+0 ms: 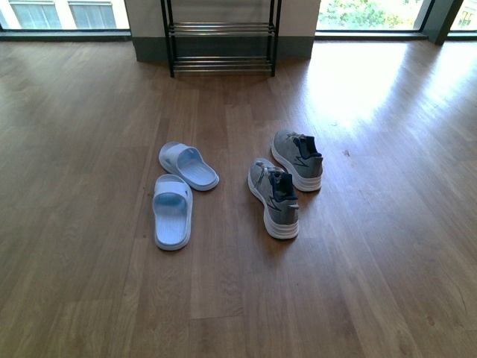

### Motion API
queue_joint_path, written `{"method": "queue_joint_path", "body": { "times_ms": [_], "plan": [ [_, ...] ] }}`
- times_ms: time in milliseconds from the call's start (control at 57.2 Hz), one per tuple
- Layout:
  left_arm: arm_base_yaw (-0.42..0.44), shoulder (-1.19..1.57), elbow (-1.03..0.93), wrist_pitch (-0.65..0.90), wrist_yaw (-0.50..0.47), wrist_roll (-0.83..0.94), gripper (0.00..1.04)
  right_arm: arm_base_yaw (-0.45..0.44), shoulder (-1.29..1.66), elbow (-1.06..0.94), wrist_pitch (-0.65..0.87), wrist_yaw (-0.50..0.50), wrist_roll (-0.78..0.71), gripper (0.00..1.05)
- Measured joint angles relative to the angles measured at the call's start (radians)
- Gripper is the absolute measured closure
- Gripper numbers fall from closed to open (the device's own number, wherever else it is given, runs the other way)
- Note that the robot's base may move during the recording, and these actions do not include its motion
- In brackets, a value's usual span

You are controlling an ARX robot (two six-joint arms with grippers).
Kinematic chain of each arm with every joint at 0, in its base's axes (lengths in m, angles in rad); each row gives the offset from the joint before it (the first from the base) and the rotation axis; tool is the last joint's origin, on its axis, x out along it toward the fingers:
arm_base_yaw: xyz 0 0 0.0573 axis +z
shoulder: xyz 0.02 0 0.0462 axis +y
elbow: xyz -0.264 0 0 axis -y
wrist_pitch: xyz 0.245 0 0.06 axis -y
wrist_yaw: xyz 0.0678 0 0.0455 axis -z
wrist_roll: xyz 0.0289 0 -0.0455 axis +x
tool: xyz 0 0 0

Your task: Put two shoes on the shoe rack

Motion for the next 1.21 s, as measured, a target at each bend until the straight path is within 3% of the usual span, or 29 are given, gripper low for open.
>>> {"method": "queue_joint_path", "body": {
  "times_ms": [1205],
  "plan": [
    [0.0, 0.0, 0.0, 0.0, -0.002, 0.0, 0.09, 0.0, 0.0, 0.0, 0.0, -0.002, 0.0, 0.09]
  ]
}}
